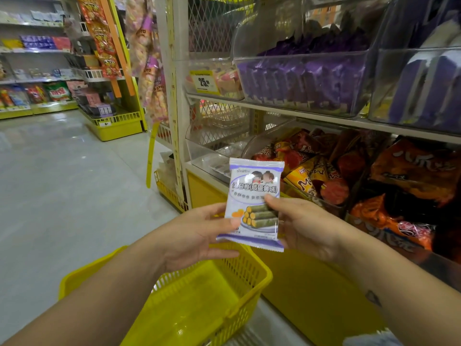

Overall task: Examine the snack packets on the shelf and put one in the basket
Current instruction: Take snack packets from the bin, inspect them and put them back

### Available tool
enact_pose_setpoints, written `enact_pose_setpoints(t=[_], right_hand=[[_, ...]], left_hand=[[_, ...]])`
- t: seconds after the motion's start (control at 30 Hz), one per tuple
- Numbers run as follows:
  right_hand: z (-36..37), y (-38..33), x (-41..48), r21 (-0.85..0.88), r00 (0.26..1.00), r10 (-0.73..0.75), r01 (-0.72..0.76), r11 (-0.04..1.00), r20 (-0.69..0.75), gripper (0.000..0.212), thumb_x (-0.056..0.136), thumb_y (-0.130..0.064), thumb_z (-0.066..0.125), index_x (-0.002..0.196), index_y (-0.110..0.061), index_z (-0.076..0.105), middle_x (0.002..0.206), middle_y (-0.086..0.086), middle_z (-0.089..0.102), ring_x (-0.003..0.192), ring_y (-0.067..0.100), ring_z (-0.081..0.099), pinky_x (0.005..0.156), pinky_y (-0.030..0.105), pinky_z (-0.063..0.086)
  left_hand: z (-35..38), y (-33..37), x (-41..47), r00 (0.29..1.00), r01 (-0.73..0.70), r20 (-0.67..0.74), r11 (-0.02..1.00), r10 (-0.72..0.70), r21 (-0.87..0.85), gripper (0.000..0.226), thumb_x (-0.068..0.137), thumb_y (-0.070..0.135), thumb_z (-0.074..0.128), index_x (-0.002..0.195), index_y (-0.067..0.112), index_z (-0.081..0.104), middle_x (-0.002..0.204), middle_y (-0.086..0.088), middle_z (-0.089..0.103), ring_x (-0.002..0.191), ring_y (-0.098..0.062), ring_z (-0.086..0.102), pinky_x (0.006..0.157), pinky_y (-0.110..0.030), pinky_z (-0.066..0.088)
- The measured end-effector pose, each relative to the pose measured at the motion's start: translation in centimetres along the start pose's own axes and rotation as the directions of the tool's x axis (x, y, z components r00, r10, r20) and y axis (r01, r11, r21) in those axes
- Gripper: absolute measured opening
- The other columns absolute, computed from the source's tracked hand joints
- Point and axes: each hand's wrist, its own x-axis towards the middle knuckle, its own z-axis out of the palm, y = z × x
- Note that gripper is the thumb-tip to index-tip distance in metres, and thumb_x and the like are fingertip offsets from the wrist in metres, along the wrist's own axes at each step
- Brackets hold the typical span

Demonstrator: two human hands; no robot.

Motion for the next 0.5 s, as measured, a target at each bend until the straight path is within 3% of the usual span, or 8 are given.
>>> enact_pose_setpoints(t=[0.1, 0.2, 0.37, 0.43, 0.5], right_hand=[[-0.2, -0.3, 0.0, 0.073, 0.999, -0.020, 0.022, 0.997, -0.030, 0.038, 0.086, -0.032, 0.055, 0.111, -0.007, 0.066, 0.111, 0.016, 0.071, 0.096, 0.024, 0.070, 0.074, 0.037, 0.060], [-0.3, -0.3, 0.0, 0.107, 1.000, -0.024, 0.025, 0.994, -0.019, 0.046, 0.082, -0.035, 0.055, 0.117, -0.006, 0.063, 0.116, 0.016, 0.069, 0.110, 0.030, 0.064, 0.092, 0.046, 0.052], [-0.3, -0.3, -0.1, 0.192, 0.999, -0.054, 0.054, 0.980, -0.003, 0.043, 0.085, -0.033, 0.053, 0.115, -0.004, 0.063, 0.116, 0.019, 0.067, 0.111, 0.032, 0.063, 0.090, 0.049, 0.051], [-0.1, -0.3, -0.2, 0.202, 0.995, -0.093, 0.100, 0.974, -0.045, 0.037, 0.092, -0.031, 0.049, 0.112, -0.004, 0.064, 0.112, 0.018, 0.070, 0.105, 0.030, 0.067, 0.085, 0.046, 0.056], [0.4, -0.3, -0.2, 0.181, 0.983, -0.155, 0.171, 0.968, -0.101, 0.032, 0.095, -0.029, 0.048, 0.109, -0.006, 0.065, 0.105, 0.014, 0.073, 0.091, 0.022, 0.072, 0.069, 0.037, 0.061]], left_hand=[[0.3, -0.5, 0.1, 0.996, -0.079, -0.030, 0.996, 0.080, 0.034, 0.058, 0.075, 0.015, 0.071, 0.129, 0.018, 0.052, 0.115, -0.007, 0.071, 0.104, -0.019, 0.069, 0.073, -0.027, 0.058], [0.6, -0.6, 0.1, 0.981, -0.179, -0.058, 0.982, 0.183, 0.061, 0.056, 0.072, 0.010, 0.071, 0.125, 0.019, 0.054, 0.111, -0.006, 0.073, 0.101, -0.017, 0.070, 0.072, -0.023, 0.057], [1.2, -0.8, 0.1, 0.925, -0.329, -0.131, 0.924, 0.357, 0.193, 0.057, 0.080, -0.004, 0.068, 0.127, 0.026, 0.055, 0.114, 0.004, 0.072, 0.096, -0.013, 0.070, 0.070, -0.022, 0.057], [1.5, -1.0, 0.1, 0.853, -0.390, -0.178, 0.826, 0.491, 0.408, 0.065, 0.083, -0.002, 0.069, 0.131, 0.038, 0.050, 0.124, 0.014, 0.063, 0.103, -0.006, 0.066, 0.079, -0.023, 0.056], [1.6, -1.1, 0.1, 0.747, -0.356, -0.160, 0.591, 0.646, 0.724, 0.064, 0.086, 0.011, 0.070, 0.126, 0.053, 0.044, 0.132, 0.022, 0.047, 0.117, 0.004, 0.053, 0.093, -0.020, 0.049]])
